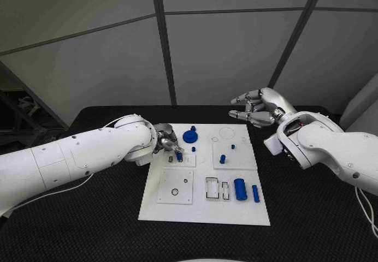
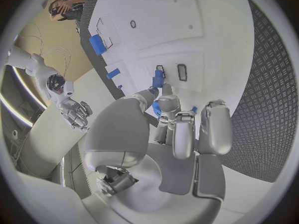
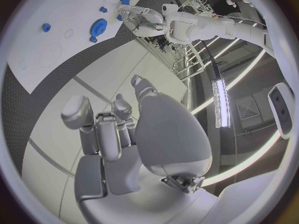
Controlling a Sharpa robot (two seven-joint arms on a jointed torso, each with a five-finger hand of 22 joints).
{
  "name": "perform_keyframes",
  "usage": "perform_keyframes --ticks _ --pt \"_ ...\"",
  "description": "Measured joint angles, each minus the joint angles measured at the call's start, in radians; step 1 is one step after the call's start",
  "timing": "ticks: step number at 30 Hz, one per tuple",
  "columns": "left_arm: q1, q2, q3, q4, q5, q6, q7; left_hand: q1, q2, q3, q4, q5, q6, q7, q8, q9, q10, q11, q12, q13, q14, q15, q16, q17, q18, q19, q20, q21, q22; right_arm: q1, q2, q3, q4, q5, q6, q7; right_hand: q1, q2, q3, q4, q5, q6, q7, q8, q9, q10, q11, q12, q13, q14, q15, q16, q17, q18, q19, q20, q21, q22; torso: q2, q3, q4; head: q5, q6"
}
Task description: Assemble the parts on the task board
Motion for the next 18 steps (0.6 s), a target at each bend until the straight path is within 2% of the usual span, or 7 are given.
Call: perform_keyframes --ticks 18 --pt "-0.001 0.000 0.000 0.000 0.000 0.001 -0.005 -0.037 -0.005 -0.048 0.019 0.000 0.014 0.000 -0.004 -0.003 0.000 0.000 0.004 0.004 0.000 0.000 0.000 0.000 0.000 0.004 -0.004 0.000 0.005 0.000 0.000 0.000 -0.001 0.000 0.001 0.000 0.000 0.000 0.000 0.000 0.000 0.000 0.000 0.000 -0.001 0.000 0.000 0.000 -0.001 0.000 0.000 0.000 0.000 0.000 0.000 0.000 0.000 0.000 0.000 -0.0003 0.0004 -0.002 0.000"
